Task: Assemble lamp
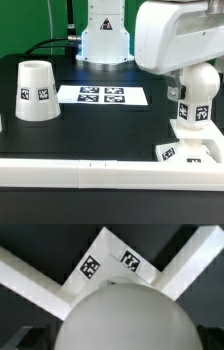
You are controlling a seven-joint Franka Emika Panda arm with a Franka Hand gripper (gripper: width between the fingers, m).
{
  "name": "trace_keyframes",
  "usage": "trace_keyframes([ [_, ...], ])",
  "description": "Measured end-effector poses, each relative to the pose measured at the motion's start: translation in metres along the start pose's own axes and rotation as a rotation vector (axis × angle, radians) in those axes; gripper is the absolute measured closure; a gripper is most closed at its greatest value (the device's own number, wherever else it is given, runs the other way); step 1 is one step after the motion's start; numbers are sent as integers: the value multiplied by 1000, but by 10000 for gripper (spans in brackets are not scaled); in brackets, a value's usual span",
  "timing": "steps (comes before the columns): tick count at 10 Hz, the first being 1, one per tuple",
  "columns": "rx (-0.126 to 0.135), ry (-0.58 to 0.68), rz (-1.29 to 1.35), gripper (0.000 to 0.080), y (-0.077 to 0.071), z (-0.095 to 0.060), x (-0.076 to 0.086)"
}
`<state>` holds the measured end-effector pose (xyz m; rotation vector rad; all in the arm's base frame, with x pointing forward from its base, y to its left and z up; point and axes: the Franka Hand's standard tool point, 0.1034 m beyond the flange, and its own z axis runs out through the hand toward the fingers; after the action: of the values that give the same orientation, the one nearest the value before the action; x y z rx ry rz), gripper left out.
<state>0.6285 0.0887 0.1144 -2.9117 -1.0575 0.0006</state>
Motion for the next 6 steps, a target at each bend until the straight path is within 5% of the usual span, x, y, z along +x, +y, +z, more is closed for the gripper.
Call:
trace_keyframes([
  [6,-15,-13,-380,101,5,1,-3],
])
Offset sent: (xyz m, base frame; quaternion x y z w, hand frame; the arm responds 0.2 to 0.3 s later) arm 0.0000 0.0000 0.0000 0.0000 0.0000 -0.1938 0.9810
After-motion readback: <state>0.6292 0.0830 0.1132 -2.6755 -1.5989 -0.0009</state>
